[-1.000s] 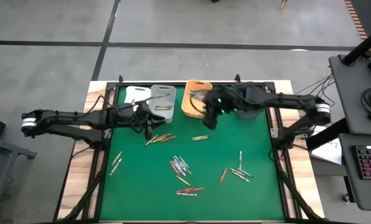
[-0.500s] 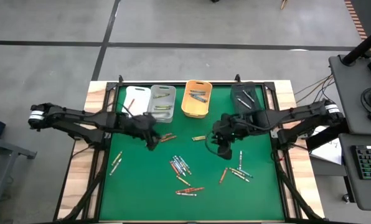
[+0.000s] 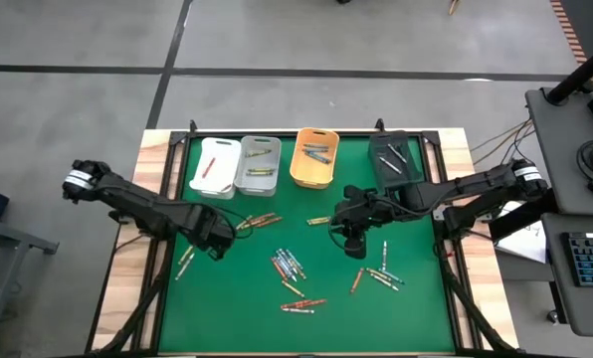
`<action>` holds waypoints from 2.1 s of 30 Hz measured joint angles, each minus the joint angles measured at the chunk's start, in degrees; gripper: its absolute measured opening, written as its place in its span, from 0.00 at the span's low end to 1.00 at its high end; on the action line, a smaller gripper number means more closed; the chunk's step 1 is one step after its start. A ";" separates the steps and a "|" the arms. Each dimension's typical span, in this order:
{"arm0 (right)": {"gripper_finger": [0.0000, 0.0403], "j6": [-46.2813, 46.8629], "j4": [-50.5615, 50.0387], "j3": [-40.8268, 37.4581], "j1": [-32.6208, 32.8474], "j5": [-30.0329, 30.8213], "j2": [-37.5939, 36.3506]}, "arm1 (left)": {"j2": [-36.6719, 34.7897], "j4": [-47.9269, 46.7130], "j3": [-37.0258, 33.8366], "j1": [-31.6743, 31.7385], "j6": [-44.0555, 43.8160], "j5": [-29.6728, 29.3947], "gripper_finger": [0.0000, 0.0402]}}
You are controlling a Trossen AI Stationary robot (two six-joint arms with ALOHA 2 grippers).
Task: Sort crayons
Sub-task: Put the green crayon into the gray bin
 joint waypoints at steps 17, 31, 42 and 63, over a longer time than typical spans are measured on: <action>0.19 -0.87 2.55 -0.22 -0.02 -0.02 0.00 | -0.67 3.16 -6.19 -0.02 -7.85 -1.97 0.18; 0.17 -0.81 3.02 -0.22 -0.02 -0.02 0.00 | 1.13 5.33 -7.60 0.01 -16.04 0.80 0.18; 0.19 -0.80 3.00 -0.22 -0.02 -0.04 0.00 | 7.79 5.61 -8.10 0.00 -14.15 5.95 0.18; 0.18 -0.61 3.89 -0.22 0.00 -0.04 0.00 | 12.54 9.52 -9.65 -0.02 -11.92 4.52 0.04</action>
